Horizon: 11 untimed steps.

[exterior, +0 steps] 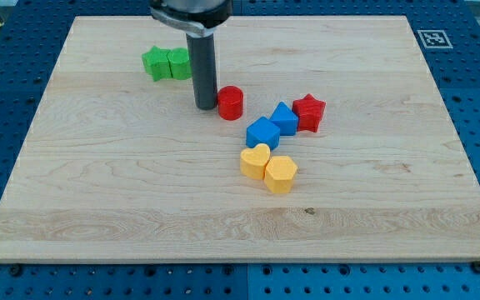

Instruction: Move the red circle top right of the red star

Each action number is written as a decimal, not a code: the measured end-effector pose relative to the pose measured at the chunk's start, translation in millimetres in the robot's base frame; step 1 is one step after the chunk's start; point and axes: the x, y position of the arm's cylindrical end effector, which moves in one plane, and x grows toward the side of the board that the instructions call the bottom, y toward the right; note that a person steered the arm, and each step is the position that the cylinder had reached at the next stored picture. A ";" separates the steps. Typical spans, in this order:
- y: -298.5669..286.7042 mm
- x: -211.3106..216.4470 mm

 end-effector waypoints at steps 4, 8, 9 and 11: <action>34.4 -25.2; 84.9 -73.3; 127.3 -66.0; 170.7 -42.7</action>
